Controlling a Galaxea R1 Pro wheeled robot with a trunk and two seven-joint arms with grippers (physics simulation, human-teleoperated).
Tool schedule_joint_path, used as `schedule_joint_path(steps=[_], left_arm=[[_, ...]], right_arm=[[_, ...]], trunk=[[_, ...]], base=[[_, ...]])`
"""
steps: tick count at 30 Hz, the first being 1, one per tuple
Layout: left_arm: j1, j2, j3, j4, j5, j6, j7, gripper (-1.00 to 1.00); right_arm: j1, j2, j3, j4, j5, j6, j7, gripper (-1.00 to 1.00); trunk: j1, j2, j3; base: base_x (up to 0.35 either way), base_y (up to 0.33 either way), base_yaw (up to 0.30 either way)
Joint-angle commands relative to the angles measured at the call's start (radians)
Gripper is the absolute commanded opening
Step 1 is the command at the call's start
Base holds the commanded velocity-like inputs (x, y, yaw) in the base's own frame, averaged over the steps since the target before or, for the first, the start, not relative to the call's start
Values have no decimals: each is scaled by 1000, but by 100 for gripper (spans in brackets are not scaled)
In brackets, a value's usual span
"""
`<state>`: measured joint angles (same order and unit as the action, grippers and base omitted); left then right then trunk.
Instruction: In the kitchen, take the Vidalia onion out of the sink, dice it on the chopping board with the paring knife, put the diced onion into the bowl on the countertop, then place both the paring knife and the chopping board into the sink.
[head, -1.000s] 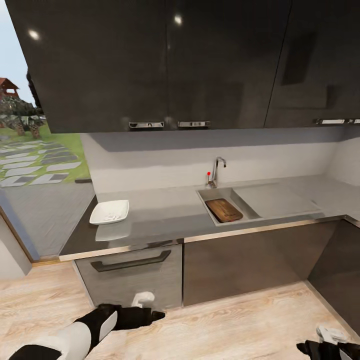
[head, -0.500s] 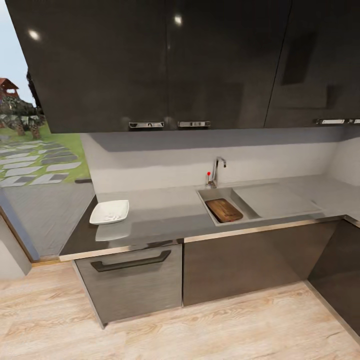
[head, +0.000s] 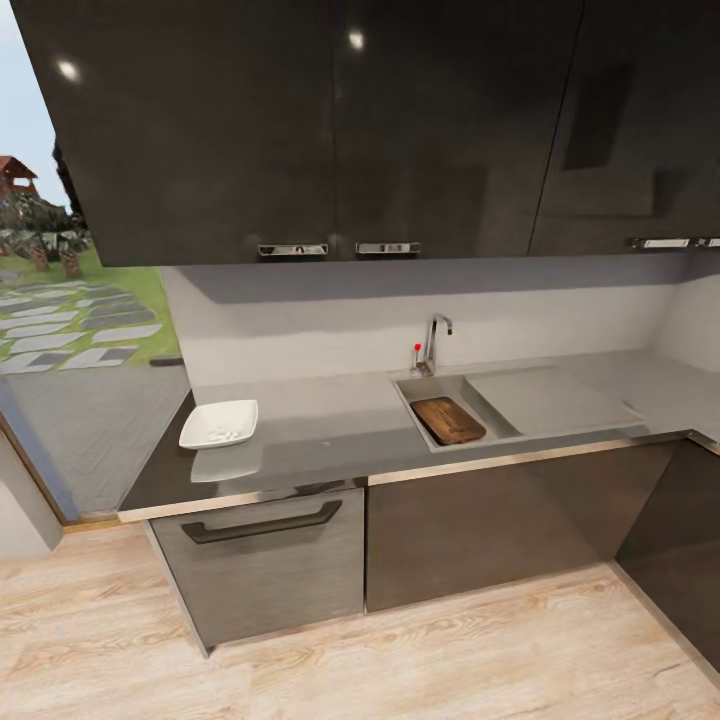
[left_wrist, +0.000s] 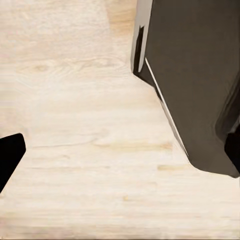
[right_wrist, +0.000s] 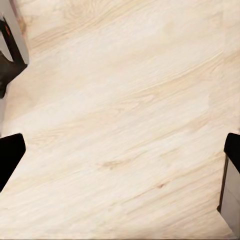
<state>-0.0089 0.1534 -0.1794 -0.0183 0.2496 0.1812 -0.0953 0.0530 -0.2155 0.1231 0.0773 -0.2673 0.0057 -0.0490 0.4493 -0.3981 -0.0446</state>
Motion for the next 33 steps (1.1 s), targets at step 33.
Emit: schedule_joint_path(steps=[33], left_arm=[[69, -137, -2, -162, 11, -143, 29, 100]], right_arm=[[30, 37, 1, -106, -13, -30, 3, 100]], trunk=[[1, -2, -2]], base=[[0, 0, 0]])
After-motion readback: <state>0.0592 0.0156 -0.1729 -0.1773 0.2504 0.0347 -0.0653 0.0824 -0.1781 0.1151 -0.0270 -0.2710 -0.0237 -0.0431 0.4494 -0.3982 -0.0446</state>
